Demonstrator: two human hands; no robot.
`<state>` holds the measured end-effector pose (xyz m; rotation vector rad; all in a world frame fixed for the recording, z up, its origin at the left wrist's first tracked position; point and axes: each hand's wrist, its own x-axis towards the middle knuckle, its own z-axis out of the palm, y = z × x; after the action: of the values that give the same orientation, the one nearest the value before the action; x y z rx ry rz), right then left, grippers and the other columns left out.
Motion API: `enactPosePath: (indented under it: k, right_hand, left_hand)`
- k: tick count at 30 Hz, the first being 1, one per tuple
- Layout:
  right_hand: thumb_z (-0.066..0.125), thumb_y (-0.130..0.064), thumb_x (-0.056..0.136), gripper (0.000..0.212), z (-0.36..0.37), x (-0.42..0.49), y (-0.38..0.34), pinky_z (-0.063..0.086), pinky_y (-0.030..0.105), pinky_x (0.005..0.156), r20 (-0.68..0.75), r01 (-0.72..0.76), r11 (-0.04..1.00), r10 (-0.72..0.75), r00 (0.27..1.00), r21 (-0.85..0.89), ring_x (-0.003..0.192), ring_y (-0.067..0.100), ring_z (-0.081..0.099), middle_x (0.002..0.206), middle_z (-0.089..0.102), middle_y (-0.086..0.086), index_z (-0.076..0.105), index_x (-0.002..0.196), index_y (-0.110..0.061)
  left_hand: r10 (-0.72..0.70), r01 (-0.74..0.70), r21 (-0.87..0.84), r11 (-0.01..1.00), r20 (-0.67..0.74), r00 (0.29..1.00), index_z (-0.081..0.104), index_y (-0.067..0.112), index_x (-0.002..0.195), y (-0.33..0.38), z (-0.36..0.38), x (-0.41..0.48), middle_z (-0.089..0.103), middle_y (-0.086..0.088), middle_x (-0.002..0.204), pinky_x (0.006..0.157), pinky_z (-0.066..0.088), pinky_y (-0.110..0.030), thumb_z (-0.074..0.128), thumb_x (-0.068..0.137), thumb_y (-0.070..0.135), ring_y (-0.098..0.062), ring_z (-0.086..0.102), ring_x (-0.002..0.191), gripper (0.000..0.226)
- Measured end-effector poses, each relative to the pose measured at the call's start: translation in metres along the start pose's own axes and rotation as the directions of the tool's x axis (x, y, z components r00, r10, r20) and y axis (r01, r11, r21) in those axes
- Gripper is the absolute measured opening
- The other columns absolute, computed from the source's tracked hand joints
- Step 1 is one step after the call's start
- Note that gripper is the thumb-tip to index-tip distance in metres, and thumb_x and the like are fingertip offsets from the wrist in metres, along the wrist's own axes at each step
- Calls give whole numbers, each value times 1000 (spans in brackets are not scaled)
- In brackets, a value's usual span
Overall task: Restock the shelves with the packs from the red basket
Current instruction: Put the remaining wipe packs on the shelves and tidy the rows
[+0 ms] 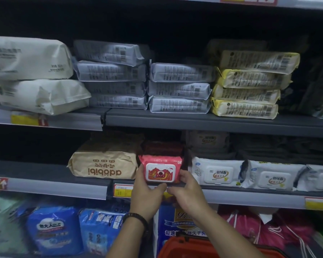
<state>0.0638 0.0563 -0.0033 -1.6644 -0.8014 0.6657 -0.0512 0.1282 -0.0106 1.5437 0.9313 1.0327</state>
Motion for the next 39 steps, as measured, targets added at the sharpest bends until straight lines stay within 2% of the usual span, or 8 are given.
enactPosePath:
  k: [5, 9, 14, 20, 23, 26, 31, 39]
  right_hand:
    - [77, -9, 83, 48, 2, -5, 5, 64, 32, 64, -11, 5, 1000, -5, 1000, -19, 75, 19, 80, 110, 75, -11, 58, 120, -34]
    - [81, -14, 78, 53, 2, -1, 0, 65, 47, 85, -27, 22, 999, -23, 999, -45, 94, 16, 77, 110, 75, -11, 56, 117, -40]
    - [75, 4, 83, 53, 1, 3, -7, 67, 53, 78, 81, -51, 977, 35, 996, 205, 96, 31, 79, 112, 78, 4, 62, 124, -27]
    - [91, -30, 69, 59, -7, -3, -15, 63, 51, 92, -135, 266, 958, -250, 959, 112, 109, 23, 74, 122, 70, 6, 58, 117, -40]
    - [83, -9, 90, 55, -16, -5, -25, 66, 44, 84, -78, 348, 902, -340, 937, 255, 108, 22, 75, 120, 73, 2, 60, 127, -41]
    - [75, -8, 96, 59, -15, -14, -31, 66, 36, 76, -78, 379, 899, -371, 925, 220, 105, 14, 76, 124, 71, -1, 56, 137, -46]
    - [74, -6, 97, 98, -24, -14, -28, 66, 37, 77, -32, 315, 920, -317, 948, 233, 101, 11, 77, 123, 70, -1, 21, 159, -61]
    - [74, -30, 98, 59, -28, -6, -25, 65, 33, 87, -60, 252, 967, -251, 966, 25, 108, 9, 74, 128, 71, -8, 50, 151, -32]
  left_hand:
    - [-11, 10, 21, 1000, 63, 998, 45, 45, 136, 1, -3, 0, 69, 17, 116, 93, 61, -38, 77, 79, 1, -2, 68, 106, 79]
    - [1, -2, 8, 1000, 17, 1000, 53, 45, 126, 0, -3, -2, 68, 12, 119, 93, 59, -33, 75, 80, 3, -7, 67, 111, 66]
    - [-46, 50, -82, 995, 49, 998, 52, 43, 128, 4, -4, -8, 66, 11, 119, 85, 63, -32, 81, 78, 1, -7, 66, 110, 71]
    - [-104, 104, -301, 948, 18, 994, 59, 21, 117, 17, -13, -14, 71, -4, 109, 57, 58, -22, 80, 87, 8, -20, 76, 82, 39]
    - [-200, 205, -362, 909, 52, 978, 56, 11, 114, 21, -10, -21, 73, -18, 105, 53, 57, -31, 82, 87, 23, -35, 76, 74, 39]
    - [-226, 237, -278, 931, 71, 971, 53, 9, 112, 22, -13, -25, 78, -14, 96, 57, 55, -33, 83, 86, 30, -30, 76, 66, 45]
    - [-43, 40, 63, 997, 41, 998, 40, 27, 132, 21, -26, -19, 55, 8, 124, 81, 52, -24, 90, 75, 41, -13, 63, 105, 77]
    - [-76, 136, -407, 903, 160, 984, 60, 31, 128, 23, -19, -17, 77, -7, 113, 78, 66, -40, 84, 80, 1, -23, 79, 95, 62]
